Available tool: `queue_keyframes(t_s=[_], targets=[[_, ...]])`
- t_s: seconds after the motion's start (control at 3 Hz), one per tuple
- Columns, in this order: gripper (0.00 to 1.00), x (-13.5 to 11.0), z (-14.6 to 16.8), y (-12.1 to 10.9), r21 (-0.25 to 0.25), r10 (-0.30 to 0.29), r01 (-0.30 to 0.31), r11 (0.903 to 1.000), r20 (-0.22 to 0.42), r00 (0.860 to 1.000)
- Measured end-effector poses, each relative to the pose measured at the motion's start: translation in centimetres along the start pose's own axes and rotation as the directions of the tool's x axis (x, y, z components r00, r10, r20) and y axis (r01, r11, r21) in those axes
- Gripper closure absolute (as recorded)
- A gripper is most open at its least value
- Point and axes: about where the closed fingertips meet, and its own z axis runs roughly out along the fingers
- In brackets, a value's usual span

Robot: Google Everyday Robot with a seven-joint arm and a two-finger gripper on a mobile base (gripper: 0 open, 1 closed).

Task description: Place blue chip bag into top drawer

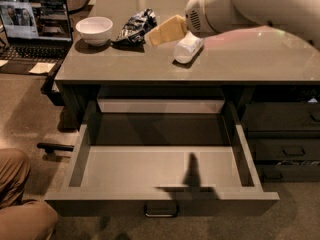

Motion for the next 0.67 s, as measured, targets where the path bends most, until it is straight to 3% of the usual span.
queue_keyframes(t_s=[0.33,0.67], targets=[[0.00,-1.7,4.4,-0.2,-0.005,0.047,-0.047,0.9989,0.049,0.998],[0.00,-2.8,8.6,-0.4,-0.054,0.074,-0.070,0.9961,0.066,0.995]])
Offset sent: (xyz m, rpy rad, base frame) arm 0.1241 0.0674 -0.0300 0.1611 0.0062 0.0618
